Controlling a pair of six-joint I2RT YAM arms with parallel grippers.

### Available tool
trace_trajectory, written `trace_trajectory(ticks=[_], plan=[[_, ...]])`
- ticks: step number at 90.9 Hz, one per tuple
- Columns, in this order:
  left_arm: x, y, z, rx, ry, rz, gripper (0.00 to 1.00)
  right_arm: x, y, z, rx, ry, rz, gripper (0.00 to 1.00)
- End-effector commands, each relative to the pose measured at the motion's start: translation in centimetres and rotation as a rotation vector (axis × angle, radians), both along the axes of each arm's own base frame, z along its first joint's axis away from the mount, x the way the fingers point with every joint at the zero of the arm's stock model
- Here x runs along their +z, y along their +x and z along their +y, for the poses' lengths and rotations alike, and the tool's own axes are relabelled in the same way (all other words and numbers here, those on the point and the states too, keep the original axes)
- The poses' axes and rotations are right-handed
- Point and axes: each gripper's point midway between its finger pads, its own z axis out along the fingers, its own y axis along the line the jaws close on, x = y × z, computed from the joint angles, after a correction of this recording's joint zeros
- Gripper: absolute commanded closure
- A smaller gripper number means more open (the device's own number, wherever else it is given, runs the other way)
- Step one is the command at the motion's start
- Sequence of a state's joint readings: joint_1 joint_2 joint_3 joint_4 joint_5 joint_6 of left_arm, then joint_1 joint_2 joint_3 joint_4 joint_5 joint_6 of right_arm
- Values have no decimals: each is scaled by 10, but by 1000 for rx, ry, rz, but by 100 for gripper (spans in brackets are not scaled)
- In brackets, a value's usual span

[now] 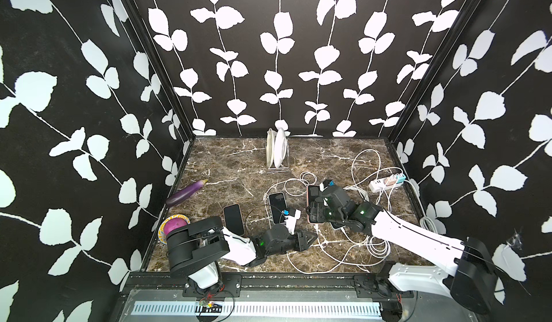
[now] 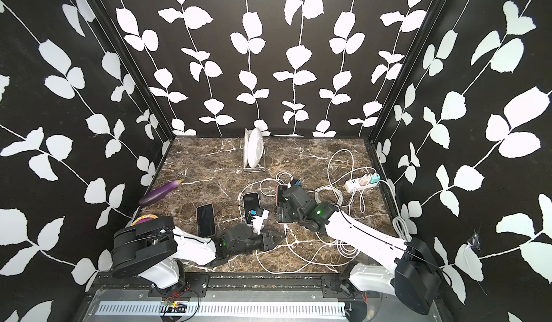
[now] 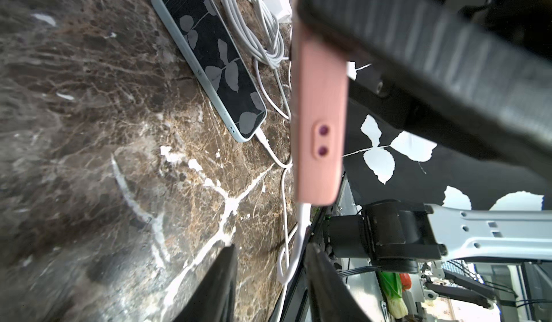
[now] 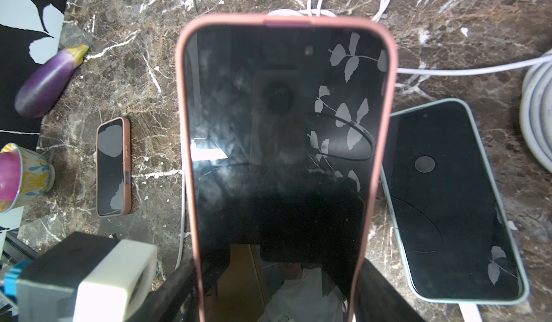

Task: Unplug the charging cable from the phone
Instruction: Remove the charging cable from the phone.

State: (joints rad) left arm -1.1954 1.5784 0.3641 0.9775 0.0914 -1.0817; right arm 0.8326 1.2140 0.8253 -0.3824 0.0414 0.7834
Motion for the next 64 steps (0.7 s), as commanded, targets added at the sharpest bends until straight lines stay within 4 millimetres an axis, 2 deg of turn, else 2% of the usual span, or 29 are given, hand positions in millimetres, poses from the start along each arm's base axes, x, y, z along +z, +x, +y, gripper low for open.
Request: trace_trajectory(ticks=[1,17,22,33,49,59,64], plan=[[16,-1,-11,-30,-33,-24,68,23,10,11,-12,78,-65,100],[21,-3,-14,-52,-22,-48,69,24,13,15,-22,104,-67,100],[19,-3,-13,-50,-18,-47,70,24,13,16,-21,109,-66,100],[16,-2,-12,-45,-6,-43,77,25,14,18,-21,119,-67,100],[13,-1,-9,-37,19,-47,78,26,13,17,-23,123,-66,100],[12,0,-8,-35,43,-54,91,25,12,16,-24,122,-65,100],[11,0,-7,-34,58,-58,94,24,12,16,-25,121,-64,100]])
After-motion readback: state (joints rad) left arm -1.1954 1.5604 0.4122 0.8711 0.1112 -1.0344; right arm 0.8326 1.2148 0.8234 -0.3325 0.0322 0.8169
